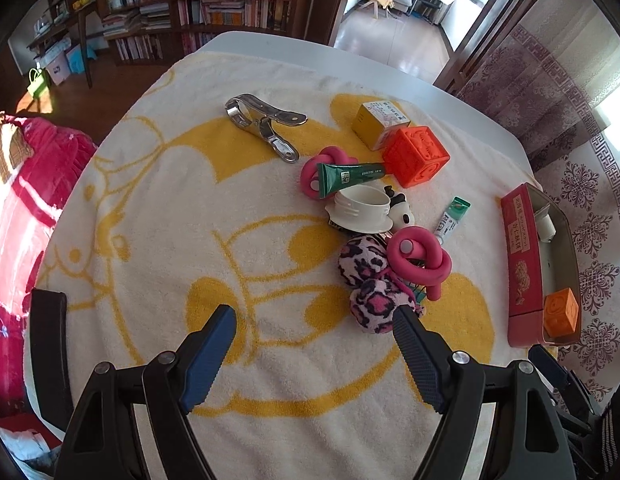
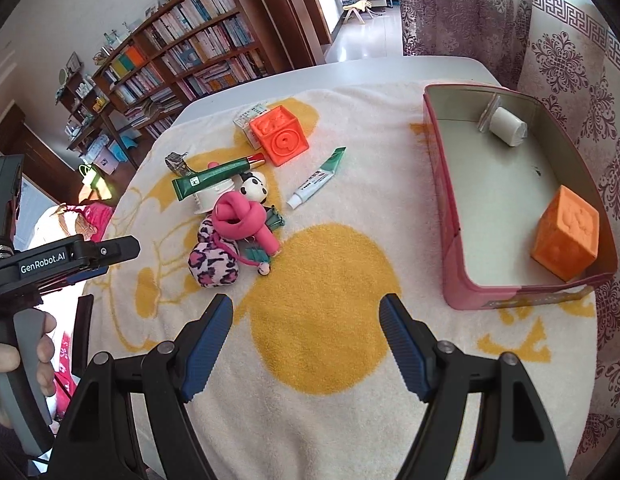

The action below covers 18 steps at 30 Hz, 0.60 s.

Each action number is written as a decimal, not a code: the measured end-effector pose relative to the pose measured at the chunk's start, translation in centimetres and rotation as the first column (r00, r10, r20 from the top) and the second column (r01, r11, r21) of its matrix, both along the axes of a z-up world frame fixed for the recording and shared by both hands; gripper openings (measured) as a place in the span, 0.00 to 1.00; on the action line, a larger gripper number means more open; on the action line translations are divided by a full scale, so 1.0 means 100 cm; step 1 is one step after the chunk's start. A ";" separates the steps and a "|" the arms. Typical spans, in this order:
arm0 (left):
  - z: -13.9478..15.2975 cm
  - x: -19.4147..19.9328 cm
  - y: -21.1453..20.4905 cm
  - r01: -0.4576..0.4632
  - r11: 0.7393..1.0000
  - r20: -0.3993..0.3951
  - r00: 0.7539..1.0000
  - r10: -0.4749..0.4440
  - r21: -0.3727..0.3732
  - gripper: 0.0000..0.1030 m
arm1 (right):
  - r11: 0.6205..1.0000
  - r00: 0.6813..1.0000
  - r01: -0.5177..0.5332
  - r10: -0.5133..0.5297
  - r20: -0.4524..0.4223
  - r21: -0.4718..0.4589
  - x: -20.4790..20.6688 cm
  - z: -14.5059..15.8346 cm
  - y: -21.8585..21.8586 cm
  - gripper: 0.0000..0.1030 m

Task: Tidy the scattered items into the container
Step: 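Move both open tools back over the pile of items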

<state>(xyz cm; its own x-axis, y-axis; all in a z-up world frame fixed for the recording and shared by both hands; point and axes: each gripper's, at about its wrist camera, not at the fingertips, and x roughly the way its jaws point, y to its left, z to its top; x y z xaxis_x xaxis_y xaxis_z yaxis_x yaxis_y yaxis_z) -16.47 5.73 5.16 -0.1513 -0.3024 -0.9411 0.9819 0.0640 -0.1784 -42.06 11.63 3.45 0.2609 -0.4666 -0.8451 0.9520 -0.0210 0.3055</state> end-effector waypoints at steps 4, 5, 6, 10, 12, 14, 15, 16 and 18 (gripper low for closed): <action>-0.009 0.007 -0.005 0.015 1.000 -0.002 1.000 -0.015 0.026 0.80 | 1.000 1.000 -0.011 0.011 -0.007 0.008 0.017 -0.002 -0.023 0.77; -0.012 0.009 -0.006 0.017 0.999 -0.004 1.000 -0.017 0.032 0.80 | 1.000 1.000 -0.013 0.013 -0.009 0.011 0.021 -0.003 -0.029 0.77; -0.014 0.011 -0.008 0.018 0.999 -0.007 1.000 -0.018 0.038 0.80 | 1.000 1.000 -0.014 0.015 -0.012 0.016 0.024 -0.004 -0.035 0.77; -0.023 0.021 -0.012 0.018 0.998 -0.014 1.000 -0.018 0.059 0.80 | 0.999 0.999 -0.026 0.026 -0.021 0.039 0.041 -0.011 -0.058 0.77; -0.026 0.026 -0.015 0.015 0.998 -0.017 1.000 -0.014 0.066 0.80 | 0.998 0.999 -0.034 0.035 -0.024 0.052 0.050 -0.015 -0.069 0.77; -0.029 0.032 -0.016 0.007 0.997 -0.019 1.000 -0.006 0.072 0.80 | 0.997 0.998 -0.044 0.046 -0.033 0.064 0.059 -0.020 -0.080 0.77; -0.030 0.035 -0.017 0.003 0.997 -0.020 1.000 -0.002 0.075 0.80 | 0.996 0.998 -0.049 0.052 -0.040 0.069 0.064 -0.022 -0.085 0.77; -0.032 0.038 -0.018 -0.001 0.997 -0.020 1.000 0.002 0.079 0.80 | 0.996 0.997 -0.052 0.056 -0.048 0.075 0.069 -0.025 -0.090 0.77; -0.035 0.043 -0.020 -0.007 0.996 -0.023 1.000 0.009 0.088 0.80 | 0.995 0.996 -0.052 0.058 -0.063 0.089 0.076 -0.031 -0.099 0.79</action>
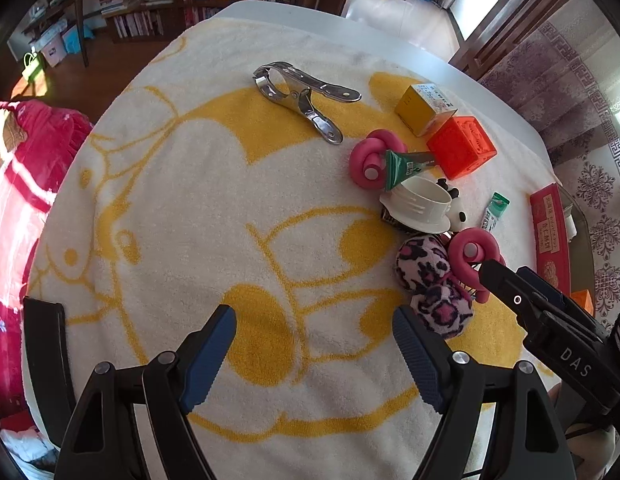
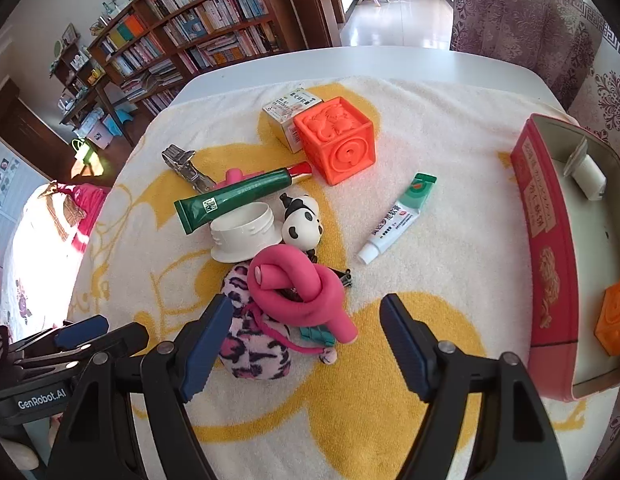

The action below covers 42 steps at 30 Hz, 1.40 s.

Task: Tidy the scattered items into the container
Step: 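Move both open tools back over the pile of items, then grasp the pink knotted toy with the right tool while the left tool grasps the leopard plush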

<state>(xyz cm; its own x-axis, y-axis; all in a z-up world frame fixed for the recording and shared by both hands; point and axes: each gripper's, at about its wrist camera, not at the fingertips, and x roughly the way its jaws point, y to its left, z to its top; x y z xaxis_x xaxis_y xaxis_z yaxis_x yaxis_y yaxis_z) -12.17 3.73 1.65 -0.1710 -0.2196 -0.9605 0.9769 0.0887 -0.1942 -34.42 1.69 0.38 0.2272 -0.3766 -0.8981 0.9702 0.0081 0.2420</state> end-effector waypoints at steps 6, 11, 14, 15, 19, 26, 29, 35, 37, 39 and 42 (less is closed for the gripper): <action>-0.008 0.007 -0.002 -0.014 1.000 -0.003 1.000 0.014 0.025 0.80 | 0.999 0.999 -0.009 0.010 -0.038 0.039 0.014 -0.018 -0.018 0.79; -0.010 0.004 -0.005 -0.005 0.999 -0.005 1.000 0.006 0.033 0.80 | 0.998 1.000 -0.006 0.007 -0.022 0.056 0.010 -0.026 -0.016 0.62; -0.010 -0.003 -0.007 0.011 0.999 -0.010 1.000 -0.011 0.035 0.80 | 0.999 1.000 0.010 -0.010 -0.018 0.039 0.000 -0.019 -0.009 0.61; -0.010 -0.007 -0.007 0.020 0.999 -0.011 1.000 -0.020 0.035 0.80 | 0.999 1.000 0.018 -0.018 -0.008 0.032 -0.004 -0.016 -0.006 0.61; -0.010 -0.027 -0.008 0.065 0.997 -0.018 0.998 -0.065 0.036 0.80 | 0.998 0.998 0.062 -0.062 0.026 0.010 -0.024 -0.002 0.013 0.61; -0.012 -0.072 -0.008 0.147 0.988 -0.037 0.989 -0.146 0.039 0.80 | 0.995 0.995 0.101 -0.101 -0.002 -0.028 -0.052 0.017 0.052 0.61; -0.015 -0.086 -0.010 0.159 0.987 -0.037 0.987 -0.157 0.039 0.80 | 0.992 0.993 0.119 -0.119 -0.015 -0.037 -0.067 0.021 0.067 0.61; -0.024 -0.101 -0.015 0.150 0.988 -0.027 0.988 -0.149 0.033 0.80 | 0.987 0.988 0.156 -0.156 -0.012 -0.033 -0.094 0.024 0.089 0.61; -0.027 -0.106 -0.017 0.156 0.988 -0.005 0.988 -0.156 0.021 0.80 | 0.986 0.987 0.163 -0.163 -0.012 -0.033 -0.100 0.025 0.094 0.61; -0.032 -0.111 -0.018 0.164 0.986 0.012 0.986 -0.164 0.016 0.80 | 0.986 0.986 0.165 -0.165 -0.014 -0.035 -0.105 0.027 0.098 0.61; -0.042 -0.113 -0.020 0.156 0.987 0.020 0.987 -0.156 0.033 0.62 | 0.985 0.986 0.165 -0.166 -0.018 -0.040 -0.112 0.029 0.104 0.61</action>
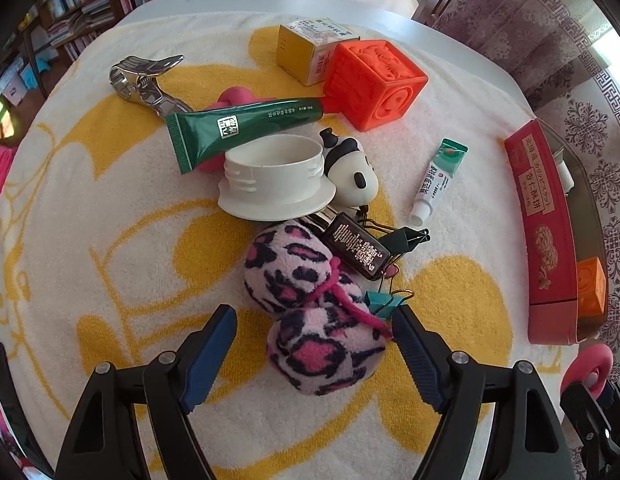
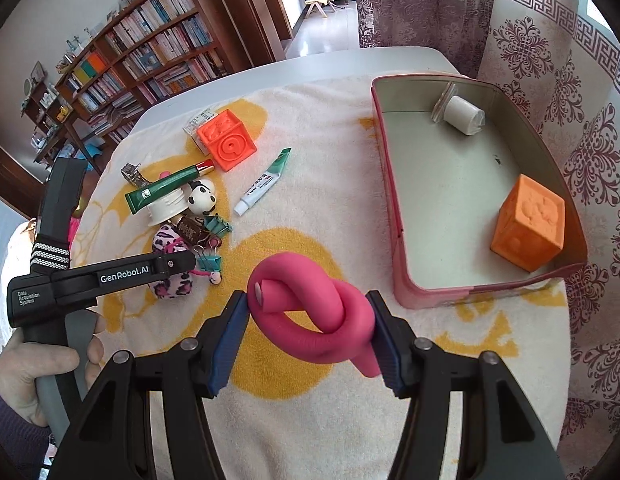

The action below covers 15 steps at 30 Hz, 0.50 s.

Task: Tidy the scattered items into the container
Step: 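Grasp the pink knotted toy with the right tool while the left tool grasps the leopard plush, then carry the pink toy and leopard plush into the tin and release both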

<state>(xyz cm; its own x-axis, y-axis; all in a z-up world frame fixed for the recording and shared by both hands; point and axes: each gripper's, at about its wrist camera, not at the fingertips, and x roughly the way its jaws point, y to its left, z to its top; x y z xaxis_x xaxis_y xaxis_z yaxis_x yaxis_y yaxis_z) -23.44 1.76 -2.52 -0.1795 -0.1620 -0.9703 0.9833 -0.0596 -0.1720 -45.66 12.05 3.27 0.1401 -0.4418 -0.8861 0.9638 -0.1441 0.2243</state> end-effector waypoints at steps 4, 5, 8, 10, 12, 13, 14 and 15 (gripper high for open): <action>-0.001 -0.003 0.003 0.017 1.000 -0.002 1.000 -0.017 -0.002 0.44 | 1.000 1.000 0.004 -0.004 0.000 -0.003 -0.010 0.002 0.006 0.61; 0.000 -0.003 0.004 0.018 1.000 -0.005 1.000 -0.018 -0.002 0.43 | 1.000 1.000 0.006 -0.006 0.002 -0.004 -0.013 0.002 0.007 0.61; 0.006 0.002 0.010 0.006 1.000 -0.009 1.000 -0.006 -0.007 0.40 | 1.000 1.000 0.011 -0.011 0.014 -0.012 -0.019 0.005 0.009 0.61; 0.013 0.006 0.014 -0.005 1.000 -0.017 1.000 0.005 -0.013 0.39 | 1.000 1.000 0.009 -0.009 0.021 -0.026 -0.022 0.008 0.010 0.61; 0.022 0.010 0.019 -0.015 1.000 -0.025 1.000 0.015 -0.025 0.39 | 0.999 1.000 0.010 -0.009 0.027 -0.043 -0.026 0.012 0.010 0.61; 0.027 0.012 0.021 -0.020 0.999 -0.025 1.000 0.019 -0.035 0.39 | 0.999 1.000 0.012 -0.010 0.028 -0.053 -0.028 0.015 0.010 0.61; 0.033 0.014 0.023 -0.024 0.999 -0.026 0.999 0.023 -0.045 0.39 | 0.998 0.999 0.016 -0.014 0.030 -0.062 -0.031 0.017 0.010 0.61; 0.038 0.015 0.025 -0.028 0.998 -0.030 0.999 0.026 -0.055 0.39 | 0.997 0.999 0.022 -0.020 0.032 -0.072 -0.034 0.020 0.010 0.61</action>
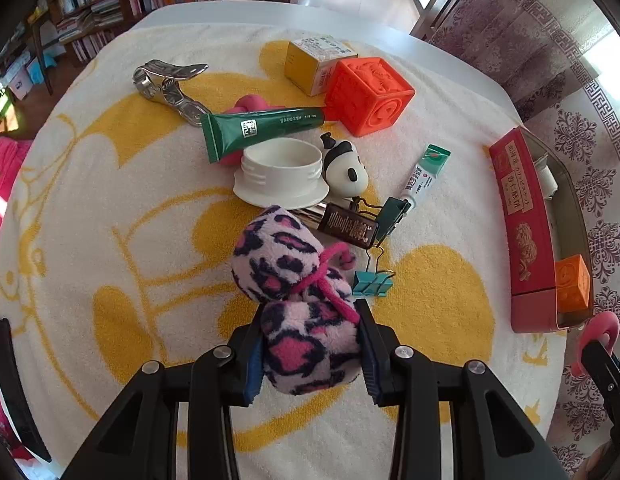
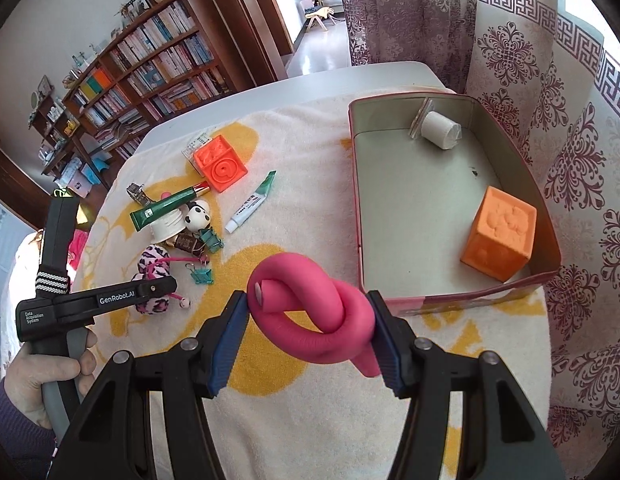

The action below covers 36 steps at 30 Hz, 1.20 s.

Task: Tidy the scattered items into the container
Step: 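Carry the pink toy and leopard plush into the tin and release both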

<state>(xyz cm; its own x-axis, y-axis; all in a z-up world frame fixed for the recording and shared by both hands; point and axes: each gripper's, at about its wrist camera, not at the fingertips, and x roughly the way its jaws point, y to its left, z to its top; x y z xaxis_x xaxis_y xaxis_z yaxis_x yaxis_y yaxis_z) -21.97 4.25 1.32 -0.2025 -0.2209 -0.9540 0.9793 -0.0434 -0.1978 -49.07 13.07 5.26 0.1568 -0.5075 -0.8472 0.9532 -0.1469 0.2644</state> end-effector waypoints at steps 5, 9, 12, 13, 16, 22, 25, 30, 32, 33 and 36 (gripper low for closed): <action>0.033 -0.006 0.010 -0.005 0.998 -0.025 1.000 0.003 -0.067 0.39 | 0.998 0.999 0.051 -0.052 -0.007 -0.046 -0.023 0.013 0.000 0.61; 0.060 -0.013 0.014 0.003 0.993 -0.044 0.999 -0.009 -0.122 0.39 | 0.993 0.996 0.091 -0.092 -0.014 -0.079 -0.042 0.021 -0.002 0.61; 0.077 -0.020 0.019 0.013 0.987 -0.055 0.998 -0.022 -0.158 0.39 | 0.989 0.993 0.109 -0.113 -0.028 -0.099 -0.055 0.023 -0.008 0.61; 0.082 -0.022 0.022 0.017 0.986 -0.059 0.998 -0.027 -0.167 0.39 | 0.988 0.992 0.116 -0.120 -0.035 -0.105 -0.058 0.023 -0.010 0.61; 0.094 -0.029 0.031 0.033 0.982 -0.069 0.997 -0.047 -0.185 0.39 | 0.987 0.989 0.118 -0.127 -0.071 -0.113 -0.066 0.018 -0.020 0.62; 0.103 -0.046 0.042 0.071 0.977 -0.076 0.993 -0.088 -0.200 0.39 | 0.986 0.987 0.151 -0.154 -0.040 -0.075 -0.082 0.002 -0.014 0.69; 0.104 -0.057 0.044 0.091 0.975 -0.078 0.991 -0.109 -0.201 0.39 | 0.982 0.984 0.170 -0.173 -0.031 -0.085 -0.087 0.002 0.004 0.76; 0.106 -0.086 0.048 0.157 0.966 -0.076 0.982 -0.176 -0.205 0.39 | 0.977 0.978 0.206 -0.207 -0.007 -0.063 -0.095 -0.004 0.034 0.76; 0.108 -0.101 0.048 0.190 0.959 -0.076 0.975 -0.210 -0.210 0.39 | 0.974 0.976 0.218 -0.219 0.004 -0.052 -0.097 -0.007 0.045 0.76; 0.109 -0.110 0.048 0.209 0.955 -0.076 0.970 -0.229 -0.212 0.39 | 0.974 0.975 0.222 -0.222 0.007 -0.046 -0.098 -0.009 0.051 0.76; 0.113 -0.137 0.046 0.261 0.939 -0.076 0.956 -0.284 -0.225 0.39 | 0.972 0.973 0.232 -0.232 0.016 -0.026 -0.099 -0.014 0.067 0.76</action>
<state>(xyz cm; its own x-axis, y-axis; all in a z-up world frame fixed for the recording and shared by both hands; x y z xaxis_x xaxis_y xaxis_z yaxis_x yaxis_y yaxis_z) -35.70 8.83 12.61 -0.3800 -0.3366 -0.8616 0.8980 -0.3577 -0.2563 -58.97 19.73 3.85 0.0427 -0.5545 -0.8311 0.8906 -0.3559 0.2833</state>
